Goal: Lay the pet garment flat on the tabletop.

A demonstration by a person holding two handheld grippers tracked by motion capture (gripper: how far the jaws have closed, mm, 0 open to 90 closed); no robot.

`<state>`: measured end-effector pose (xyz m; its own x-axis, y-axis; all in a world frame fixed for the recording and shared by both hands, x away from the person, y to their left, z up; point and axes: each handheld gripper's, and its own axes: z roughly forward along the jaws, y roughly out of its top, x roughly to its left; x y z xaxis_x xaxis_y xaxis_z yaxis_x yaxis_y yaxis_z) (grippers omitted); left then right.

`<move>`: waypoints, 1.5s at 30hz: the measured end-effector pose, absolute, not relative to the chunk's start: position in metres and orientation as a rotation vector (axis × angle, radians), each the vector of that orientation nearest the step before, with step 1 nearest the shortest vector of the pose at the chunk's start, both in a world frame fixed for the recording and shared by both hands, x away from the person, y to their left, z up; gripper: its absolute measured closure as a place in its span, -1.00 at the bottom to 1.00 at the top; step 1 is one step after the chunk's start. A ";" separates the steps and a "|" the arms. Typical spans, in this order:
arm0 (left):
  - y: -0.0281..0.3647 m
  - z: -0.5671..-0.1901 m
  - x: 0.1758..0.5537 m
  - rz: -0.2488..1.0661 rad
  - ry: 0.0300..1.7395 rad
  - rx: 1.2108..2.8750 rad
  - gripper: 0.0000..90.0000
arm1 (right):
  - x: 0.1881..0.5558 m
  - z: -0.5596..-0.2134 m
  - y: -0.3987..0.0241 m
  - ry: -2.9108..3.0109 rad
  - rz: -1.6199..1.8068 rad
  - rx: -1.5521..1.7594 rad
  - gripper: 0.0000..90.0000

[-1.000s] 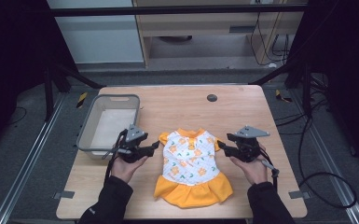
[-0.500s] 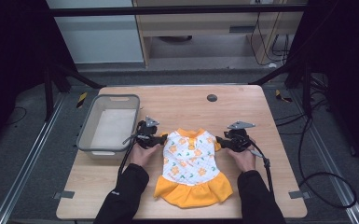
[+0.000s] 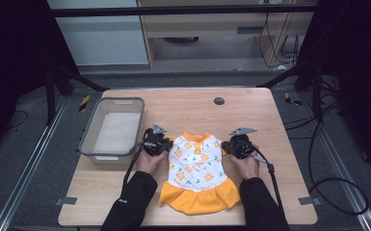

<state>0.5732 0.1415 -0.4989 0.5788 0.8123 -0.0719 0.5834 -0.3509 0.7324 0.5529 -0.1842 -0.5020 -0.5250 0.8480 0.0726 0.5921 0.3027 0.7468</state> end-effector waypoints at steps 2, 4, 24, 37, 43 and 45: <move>0.140 -0.498 0.573 0.386 1.115 2.082 0.88 | 0.553 -0.500 -0.185 2.245 1.072 1.301 0.92; 0.140 -0.495 0.572 0.392 1.115 2.094 0.92 | 0.552 -0.498 -0.186 2.232 1.091 1.287 0.93; 0.151 -0.440 0.576 0.595 1.080 1.921 0.24 | 0.564 -0.441 -0.185 2.004 1.150 1.107 0.54; 0.146 -0.435 0.497 0.456 0.836 2.046 0.45 | 0.493 -0.418 -0.188 2.136 1.250 1.036 0.96; 0.142 -0.459 0.472 0.376 0.802 2.140 0.65 | 0.462 -0.439 -0.180 2.272 1.235 1.020 1.00; 0.142 -0.467 0.467 0.362 0.805 2.166 0.68 | 0.455 -0.450 -0.176 2.305 1.226 1.013 1.00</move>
